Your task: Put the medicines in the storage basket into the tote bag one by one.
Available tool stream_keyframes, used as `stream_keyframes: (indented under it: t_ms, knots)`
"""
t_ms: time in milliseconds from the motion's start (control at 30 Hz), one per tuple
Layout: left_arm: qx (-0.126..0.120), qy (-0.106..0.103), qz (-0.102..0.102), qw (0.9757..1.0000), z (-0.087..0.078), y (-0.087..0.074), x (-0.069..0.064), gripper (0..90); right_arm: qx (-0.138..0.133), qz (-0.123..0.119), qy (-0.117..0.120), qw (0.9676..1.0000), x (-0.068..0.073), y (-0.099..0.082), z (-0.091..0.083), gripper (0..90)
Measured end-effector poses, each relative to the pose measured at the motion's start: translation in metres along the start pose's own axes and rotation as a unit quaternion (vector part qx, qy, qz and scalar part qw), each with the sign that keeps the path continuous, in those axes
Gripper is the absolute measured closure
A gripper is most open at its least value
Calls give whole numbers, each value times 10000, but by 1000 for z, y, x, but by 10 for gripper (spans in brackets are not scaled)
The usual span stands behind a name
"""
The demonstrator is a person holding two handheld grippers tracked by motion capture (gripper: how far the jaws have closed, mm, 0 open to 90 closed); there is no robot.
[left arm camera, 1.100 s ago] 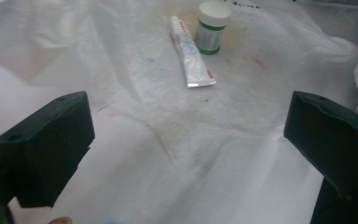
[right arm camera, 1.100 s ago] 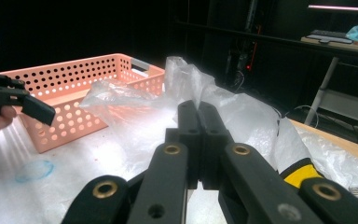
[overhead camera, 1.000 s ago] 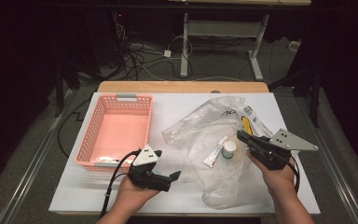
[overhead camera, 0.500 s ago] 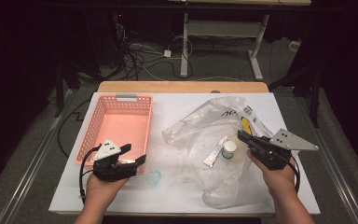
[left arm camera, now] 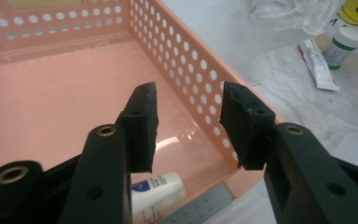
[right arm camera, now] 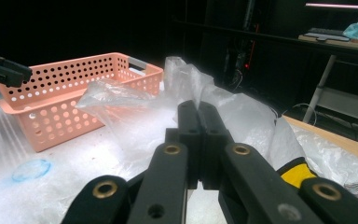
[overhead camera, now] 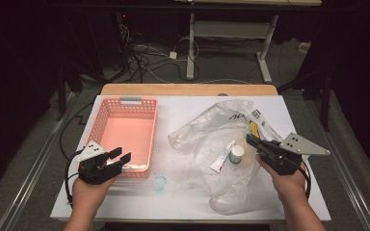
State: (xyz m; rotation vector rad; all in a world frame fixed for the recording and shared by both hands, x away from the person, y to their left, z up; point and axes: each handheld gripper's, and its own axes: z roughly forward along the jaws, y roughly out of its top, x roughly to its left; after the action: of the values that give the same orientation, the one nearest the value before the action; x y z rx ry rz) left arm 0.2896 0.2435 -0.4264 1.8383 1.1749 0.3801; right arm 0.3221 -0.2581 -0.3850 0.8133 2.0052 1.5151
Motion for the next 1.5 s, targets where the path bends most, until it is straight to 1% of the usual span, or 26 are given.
stream_keyframes:
  t_ms: [133,267,333,433,500,633,700,733,800,867,900,933,1000,1067,1100,1133,1167,1200,1267,1333,1400,1433,1467,1500]
  knots:
    - [2,47,-145,9999,-4,-2,9,594,-3,-1,-2,10000,0,0,0,900]
    - [47,100,-221,9997,-7,-4,16,659,4,3,-10,10000,0,0,0,900]
    - [88,84,-301,9995,-8,-5,19,701,11,13,-12,10000,0,0,0,900]
    - [79,31,-403,9992,-10,-6,23,759,17,0,-15,10000,0,-1,0,900]
    - [111,31,-413,9991,-10,-7,24,800,18,4,-15,10000,0,-1,1,900]
    - [165,-50,-498,9986,-9,-8,28,876,24,-35,-8,10000,1,0,1,900]
    - [247,-67,-501,9984,-8,-7,28,878,21,-38,-7,10000,1,0,1,900]
    - [269,-75,-534,9982,-7,-7,29,878,22,-41,-9,10000,1,0,1,900]
    - [270,-88,-587,9979,-6,-6,29,878,27,-43,-15,10000,1,0,1,900]
    - [295,9,-640,9975,-5,-2,27,877,23,-36,-20,10000,0,-1,1,900]
    - [350,102,-672,9971,-5,0,26,878,20,-34,-20,10000,0,-1,1,900]
    - [423,200,-671,9967,-5,2,26,878,22,-34,-20,10000,1,0,1,900]
    - [593,333,-652,9956,-5,5,25,878,17,-47,-15,10000,1,0,0,900]
    - [768,307,-607,9947,-4,8,26,878,13,-61,-19,10000,2,1,0,900]
    - [925,273,-561,9937,-3,10,26,878,12,-60,-14,10000,2,1,0,900]
    - [1033,272,-521,9929,-3,11,26,878,7,-56,-8,10000,2,1,0,900]
    - [1156,231,-514,9917,-2,13,27,878,3,-70,-7,10000,3,1,0,900]
    - [1354,262,-492,9892,0,14,28,878,13,-67,-3,10000,3,1,0,900]
    - [1654,380,-408,9847,4,16,29,879,18,-80,12,10000,3,1,1,900]
    - [1932,417,-389,9795,9,18,30,879,28,-67,10,10000,4,1,1,900]
    - [2157,433,-411,9746,12,20,31,878,32,-76,10,10000,4,0,1,900]
    - [2203,484,-356,9736,13,22,30,878,32,-75,9,10000,4,0,1,900]
    - [2308,437,-328,9715,14,24,29,879,29,-67,6,10000,4,0,1,900]
    - [2415,415,-341,9689,17,25,28,879,32,-66,6,10000,4,0,1,900]
